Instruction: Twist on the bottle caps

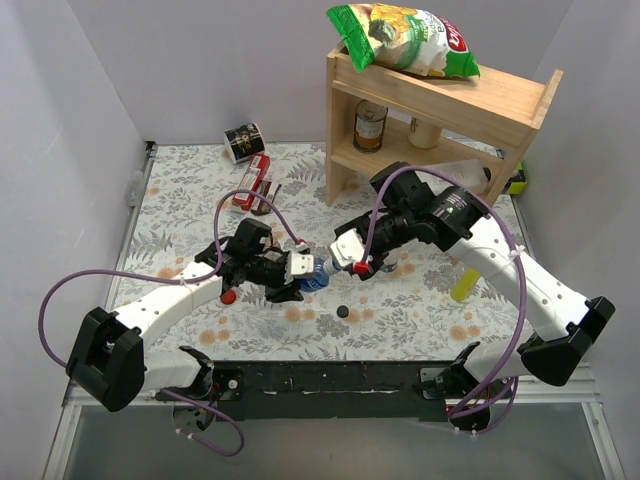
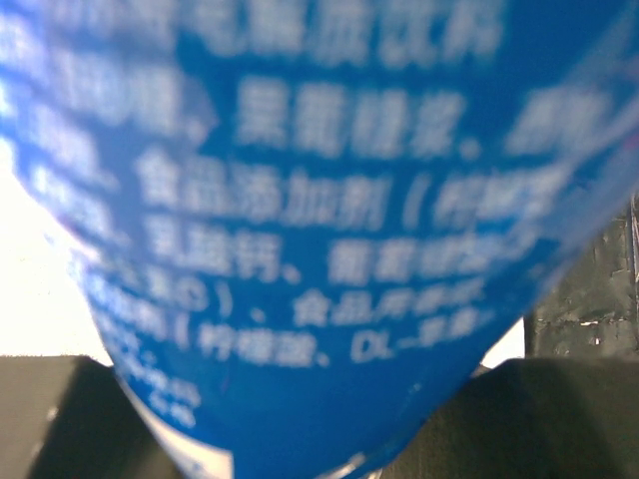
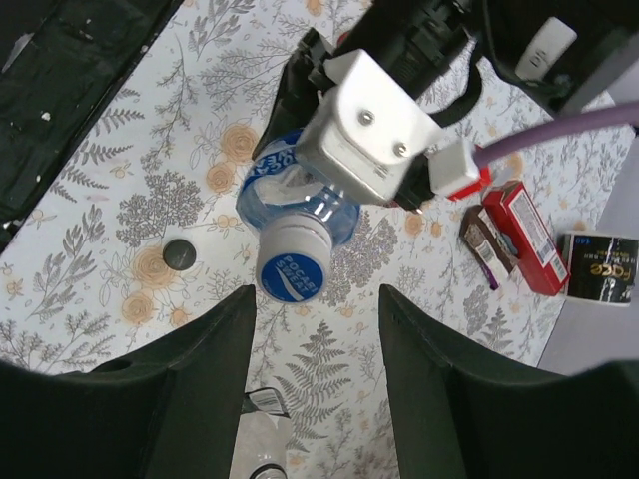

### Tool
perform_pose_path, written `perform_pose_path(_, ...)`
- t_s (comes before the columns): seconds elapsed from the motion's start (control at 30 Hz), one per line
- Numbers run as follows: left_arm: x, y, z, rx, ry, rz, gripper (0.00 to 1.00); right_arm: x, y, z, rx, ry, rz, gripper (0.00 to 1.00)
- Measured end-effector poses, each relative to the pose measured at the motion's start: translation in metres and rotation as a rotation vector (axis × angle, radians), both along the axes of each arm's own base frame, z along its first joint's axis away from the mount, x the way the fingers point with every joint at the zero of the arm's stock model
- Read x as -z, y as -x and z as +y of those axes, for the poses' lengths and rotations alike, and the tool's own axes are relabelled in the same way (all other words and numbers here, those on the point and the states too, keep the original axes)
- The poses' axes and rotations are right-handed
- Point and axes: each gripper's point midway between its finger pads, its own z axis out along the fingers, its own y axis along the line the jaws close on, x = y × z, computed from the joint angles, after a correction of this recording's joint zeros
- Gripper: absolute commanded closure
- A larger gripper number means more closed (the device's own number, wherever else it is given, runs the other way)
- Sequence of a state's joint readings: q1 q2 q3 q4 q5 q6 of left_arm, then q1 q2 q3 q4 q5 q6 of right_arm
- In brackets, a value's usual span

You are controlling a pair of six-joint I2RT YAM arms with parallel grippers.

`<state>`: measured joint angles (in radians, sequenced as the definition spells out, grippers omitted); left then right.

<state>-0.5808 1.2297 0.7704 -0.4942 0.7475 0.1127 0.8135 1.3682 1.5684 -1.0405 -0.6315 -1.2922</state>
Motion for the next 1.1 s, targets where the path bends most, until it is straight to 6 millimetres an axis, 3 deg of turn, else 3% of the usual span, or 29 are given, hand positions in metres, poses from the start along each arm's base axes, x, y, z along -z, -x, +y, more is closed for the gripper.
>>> perform_pose_path(0.23, 0.003, -0.002, -0.002, 0.004, -0.008, 0.01, 1.0, 0.023, 0.017, 0.002, -0.124, 0.051, -0.062, 0.46)
perform_pose_path(0.47, 0.007, -0.001, -0.002, 0.011, -0.02, 0.025, 1.0, 0.027, 0.013, 0.004, -0.129, 0.051, -0.119, 0.57)
perform_pose_path(0.6, 0.01, -0.001, -0.001, 0.01, -0.029, 0.033, 1.0, 0.032, 0.006, 0.005, -0.114, 0.04, -0.161, 0.76)
perform_pose_path(0.73, 0.014, -0.002, -0.002, -0.002, -0.037, 0.049, 1.0, 0.037, 0.002, 0.004, -0.061, 0.056, -0.131, 0.86)
perform_pose_path(0.87, 0.007, -0.013, -0.005, -0.075, -0.014, 0.053, 1.0, 0.026, -0.018, 0.01, 0.095, 0.123, 0.069, 0.93)
perform_pose_path(0.97, -0.002, -0.034, -0.003, -0.197, -0.001, 0.028, 1.0, 0.019, -0.044, 0.018, 0.273, 0.175, 0.335, 0.99)
perform_pose_path(1.03, 0.0, -0.043, 0.003, -0.286, -0.025, 0.039, 1.0, 0.027, -0.059, 0.021, 0.417, 0.199, 0.555, 0.99)
perform_pose_path(1.1, 0.011, -0.042, 0.01, -0.347, -0.075, 0.076, 1.0, 0.047, -0.064, 0.017, 0.517, 0.217, 0.784, 0.81)
